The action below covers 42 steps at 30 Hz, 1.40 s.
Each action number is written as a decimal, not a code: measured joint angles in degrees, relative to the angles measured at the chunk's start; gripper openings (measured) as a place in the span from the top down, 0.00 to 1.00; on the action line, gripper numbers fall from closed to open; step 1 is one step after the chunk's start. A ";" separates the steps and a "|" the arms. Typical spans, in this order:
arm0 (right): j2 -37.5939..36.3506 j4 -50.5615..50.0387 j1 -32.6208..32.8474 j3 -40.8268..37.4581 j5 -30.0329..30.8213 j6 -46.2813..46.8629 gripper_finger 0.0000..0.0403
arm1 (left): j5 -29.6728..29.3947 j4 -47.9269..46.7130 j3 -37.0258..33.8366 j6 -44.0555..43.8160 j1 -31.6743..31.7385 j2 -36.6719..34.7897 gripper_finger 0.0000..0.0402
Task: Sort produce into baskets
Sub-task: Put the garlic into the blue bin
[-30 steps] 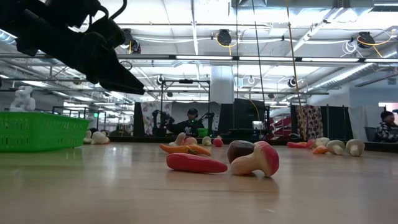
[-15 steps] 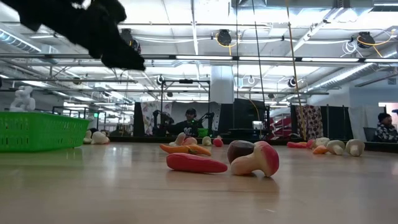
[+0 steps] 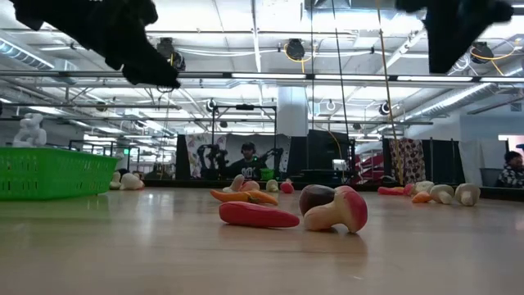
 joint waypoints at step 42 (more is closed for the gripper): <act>-1.93 39.88 -63.56 -26.80 -12.30 -32.38 0.59 | -3.52 0.09 -2.64 -7.32 -3.55 0.31 0.38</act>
